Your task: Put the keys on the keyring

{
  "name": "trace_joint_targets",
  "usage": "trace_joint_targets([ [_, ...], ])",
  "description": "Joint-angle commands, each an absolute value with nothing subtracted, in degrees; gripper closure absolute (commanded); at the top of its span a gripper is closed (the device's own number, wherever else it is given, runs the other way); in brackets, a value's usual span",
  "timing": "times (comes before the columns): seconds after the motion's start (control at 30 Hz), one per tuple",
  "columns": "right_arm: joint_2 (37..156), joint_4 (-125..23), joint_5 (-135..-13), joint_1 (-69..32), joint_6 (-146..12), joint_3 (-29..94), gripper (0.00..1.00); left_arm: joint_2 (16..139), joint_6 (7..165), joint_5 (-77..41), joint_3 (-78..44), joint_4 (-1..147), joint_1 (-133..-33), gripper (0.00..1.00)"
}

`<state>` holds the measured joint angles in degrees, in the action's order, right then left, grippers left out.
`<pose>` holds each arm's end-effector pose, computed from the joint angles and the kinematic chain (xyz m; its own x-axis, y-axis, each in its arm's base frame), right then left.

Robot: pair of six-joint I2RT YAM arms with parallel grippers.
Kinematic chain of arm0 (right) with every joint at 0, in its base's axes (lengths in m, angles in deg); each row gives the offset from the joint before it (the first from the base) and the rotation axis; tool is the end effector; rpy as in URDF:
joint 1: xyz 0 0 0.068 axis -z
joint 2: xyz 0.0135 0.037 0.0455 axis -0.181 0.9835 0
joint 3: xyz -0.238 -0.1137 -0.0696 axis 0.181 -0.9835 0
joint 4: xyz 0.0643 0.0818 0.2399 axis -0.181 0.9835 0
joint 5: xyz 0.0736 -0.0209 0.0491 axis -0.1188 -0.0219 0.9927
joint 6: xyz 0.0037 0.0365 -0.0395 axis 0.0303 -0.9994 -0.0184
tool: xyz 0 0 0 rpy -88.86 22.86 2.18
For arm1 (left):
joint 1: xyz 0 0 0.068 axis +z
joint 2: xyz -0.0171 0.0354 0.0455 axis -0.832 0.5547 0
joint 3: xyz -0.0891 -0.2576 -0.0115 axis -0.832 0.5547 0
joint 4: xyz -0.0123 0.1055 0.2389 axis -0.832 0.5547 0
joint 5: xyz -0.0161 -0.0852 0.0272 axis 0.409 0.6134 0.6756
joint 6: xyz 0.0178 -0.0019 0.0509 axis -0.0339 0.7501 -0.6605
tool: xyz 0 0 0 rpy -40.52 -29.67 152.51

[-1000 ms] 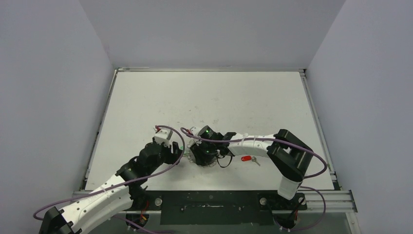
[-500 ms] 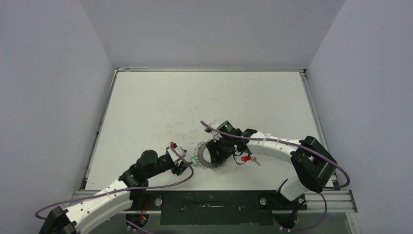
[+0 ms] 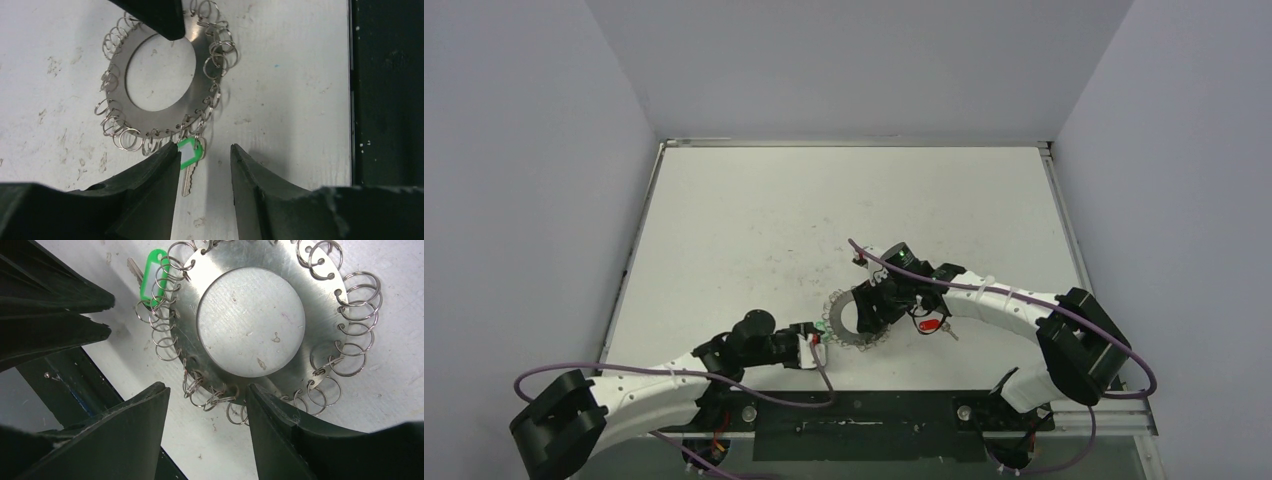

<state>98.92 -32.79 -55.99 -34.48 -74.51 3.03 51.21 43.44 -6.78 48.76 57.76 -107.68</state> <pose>0.1878 0.2089 0.1854 -0.7686 -0.4521 -0.4526 -0.6373 0.6024 0.4805 0.0932 -0.1359 0.1449 0.2514 0.4666 -0.8480 0.9295 0.1279 0.3460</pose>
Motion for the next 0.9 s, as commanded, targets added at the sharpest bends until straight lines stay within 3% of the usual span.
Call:
trace_joint_targets([
  [0.0, 97.76, -35.21, -54.51, -33.79, -75.22, 2.89, 0.42, 55.98, 34.98, -9.22, 44.91, 54.31, -110.52, 0.64],
  [0.27, 97.63, -35.04, -54.38, -33.43, -75.22, 2.5, 0.41, 62.08, 33.05, -13.21, 43.36, 52.09, -112.46, 0.76],
  [0.87, 97.13, -34.77, -54.0, -33.17, -74.88, 2.15, 0.41, 68.32, 32.88, -12.83, 40.02, 54.05, -113.13, 0.86],
])
